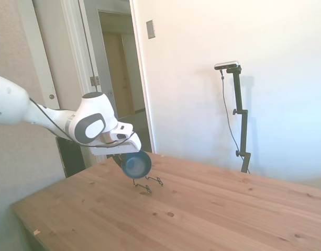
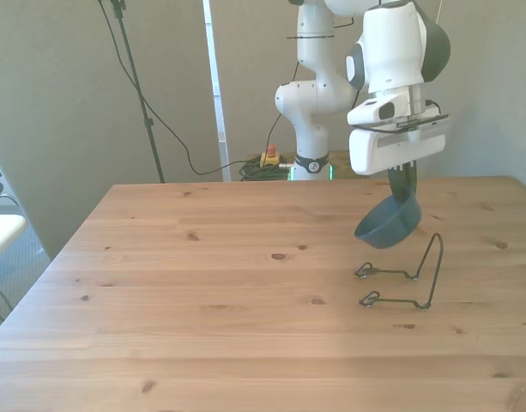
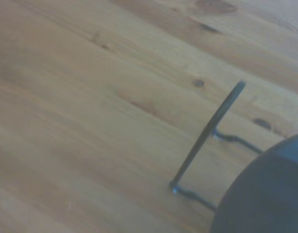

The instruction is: Unload the bowl

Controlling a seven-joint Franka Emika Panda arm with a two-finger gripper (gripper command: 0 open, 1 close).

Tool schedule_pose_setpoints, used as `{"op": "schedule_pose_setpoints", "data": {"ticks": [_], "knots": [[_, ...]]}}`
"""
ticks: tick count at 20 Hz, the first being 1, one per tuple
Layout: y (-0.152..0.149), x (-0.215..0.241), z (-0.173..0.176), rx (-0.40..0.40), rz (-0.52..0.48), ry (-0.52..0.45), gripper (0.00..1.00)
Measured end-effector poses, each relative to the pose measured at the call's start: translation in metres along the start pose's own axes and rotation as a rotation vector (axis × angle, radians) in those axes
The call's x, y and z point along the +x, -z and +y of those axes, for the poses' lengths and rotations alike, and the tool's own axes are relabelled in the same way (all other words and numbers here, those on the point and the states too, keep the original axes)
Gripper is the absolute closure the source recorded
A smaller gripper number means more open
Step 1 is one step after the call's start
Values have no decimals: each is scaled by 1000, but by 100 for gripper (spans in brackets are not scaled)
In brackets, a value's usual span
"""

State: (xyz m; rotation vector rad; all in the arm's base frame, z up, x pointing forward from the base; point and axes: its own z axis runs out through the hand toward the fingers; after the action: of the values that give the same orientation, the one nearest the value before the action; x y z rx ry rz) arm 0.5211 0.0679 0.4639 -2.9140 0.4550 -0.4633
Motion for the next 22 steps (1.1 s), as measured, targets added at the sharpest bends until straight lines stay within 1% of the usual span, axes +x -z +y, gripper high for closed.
{"op": "schedule_pose_setpoints", "data": {"ticks": [4, 7, 11, 15, 18, 22], "knots": [[26, -51, -3, -66, -6, -17, 100], [32, -79, 4, -114, -29, -42, 100], [13, -100, 25, -168, -102, -78, 100], [-9, -109, 44, -204, -167, -108, 100], [-22, -112, 54, -231, -203, -138, 100], [-32, -111, 70, -311, -220, -186, 100]]}}
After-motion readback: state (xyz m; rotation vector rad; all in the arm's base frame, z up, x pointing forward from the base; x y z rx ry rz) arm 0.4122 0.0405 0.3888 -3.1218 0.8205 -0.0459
